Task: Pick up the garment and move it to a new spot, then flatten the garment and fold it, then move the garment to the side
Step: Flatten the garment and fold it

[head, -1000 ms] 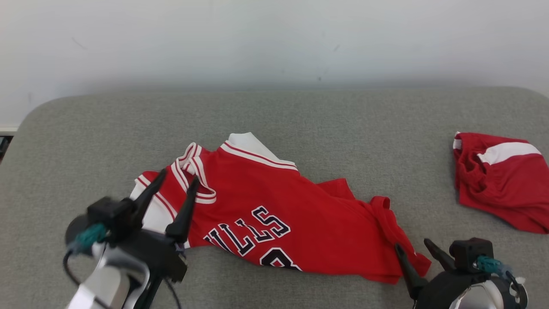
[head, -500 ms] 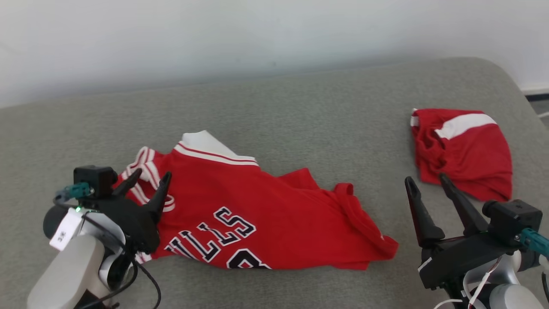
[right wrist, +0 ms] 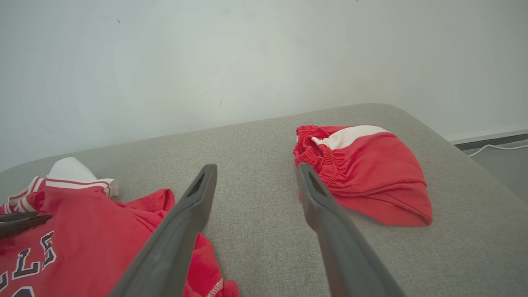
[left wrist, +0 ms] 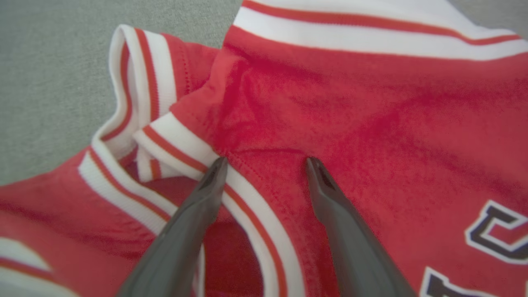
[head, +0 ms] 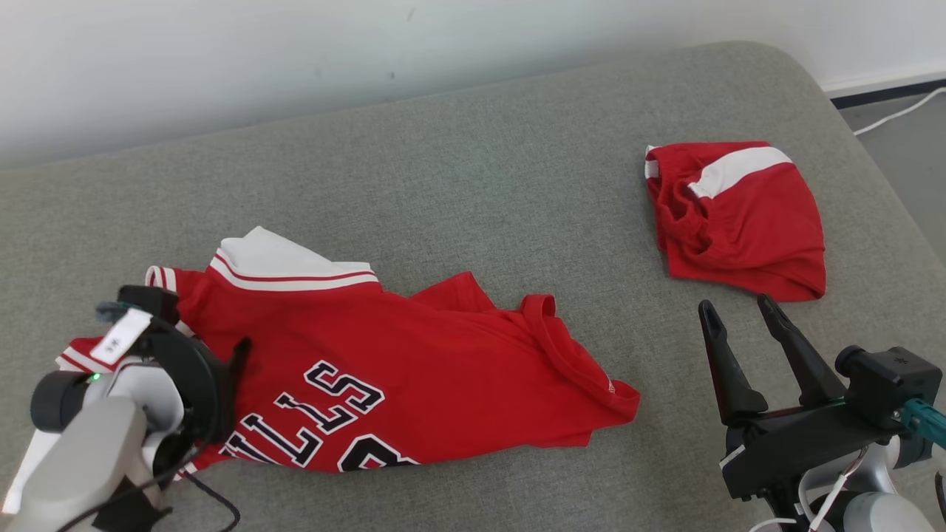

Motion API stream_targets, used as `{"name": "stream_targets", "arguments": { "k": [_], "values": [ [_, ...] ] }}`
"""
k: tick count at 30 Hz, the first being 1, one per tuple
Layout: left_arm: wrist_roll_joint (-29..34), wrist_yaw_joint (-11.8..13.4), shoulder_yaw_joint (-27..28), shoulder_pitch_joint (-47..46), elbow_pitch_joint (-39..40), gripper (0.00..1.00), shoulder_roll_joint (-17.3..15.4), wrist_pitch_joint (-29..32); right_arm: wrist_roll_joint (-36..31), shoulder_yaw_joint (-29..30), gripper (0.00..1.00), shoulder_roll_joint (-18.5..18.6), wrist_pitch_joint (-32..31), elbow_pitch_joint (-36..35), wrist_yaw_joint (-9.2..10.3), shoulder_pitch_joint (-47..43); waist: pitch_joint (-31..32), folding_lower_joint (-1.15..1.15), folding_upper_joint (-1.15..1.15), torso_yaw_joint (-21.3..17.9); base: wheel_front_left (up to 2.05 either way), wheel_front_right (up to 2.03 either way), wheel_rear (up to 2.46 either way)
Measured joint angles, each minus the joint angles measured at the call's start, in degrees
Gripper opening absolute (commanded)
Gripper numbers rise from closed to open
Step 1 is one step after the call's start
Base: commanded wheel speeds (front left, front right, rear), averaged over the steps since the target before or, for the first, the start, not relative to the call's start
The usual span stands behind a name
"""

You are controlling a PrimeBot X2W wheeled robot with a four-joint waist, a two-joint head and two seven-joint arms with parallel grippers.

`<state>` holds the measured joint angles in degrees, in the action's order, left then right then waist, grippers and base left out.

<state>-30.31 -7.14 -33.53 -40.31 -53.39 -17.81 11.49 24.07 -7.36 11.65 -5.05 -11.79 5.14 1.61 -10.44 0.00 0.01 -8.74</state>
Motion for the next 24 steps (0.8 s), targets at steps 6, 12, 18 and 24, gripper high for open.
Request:
{"name": "stream_targets", "arguments": {
  "k": [6,12,18,24],
  "values": [
    [-0.6,0.0,0.9,-3.2,-4.1,0.96,1.2,4.2,-0.6,0.3,1.00,-0.1,0.4,-0.6,0.43,-0.1,-1.0,0.00,-0.01,-0.4,0.00,0.00,0.00],
    [-1.6,0.0,0.4,-4.8,-5.9,0.00,2.0,5.5,-0.9,0.7,1.00,-0.1,0.5,-0.6,0.49,-0.1,-1.1,0.00,0.00,0.6,0.00,0.00,0.00],
    [-2.0,0.0,0.3,-4.9,-5.9,0.00,3.6,2.5,-0.9,1.1,1.00,-0.1,0.7,0.6,0.76,-0.1,-0.4,0.00,0.00,2.0,0.00,0.00,0.00],
    [-0.5,0.0,-1.2,-2.3,-2.0,0.00,3.9,-5.4,-0.5,2.1,1.00,-0.3,1.6,2.9,0.76,-0.3,1.7,0.00,0.00,4.1,0.00,0.00,0.00]
  ]
}}
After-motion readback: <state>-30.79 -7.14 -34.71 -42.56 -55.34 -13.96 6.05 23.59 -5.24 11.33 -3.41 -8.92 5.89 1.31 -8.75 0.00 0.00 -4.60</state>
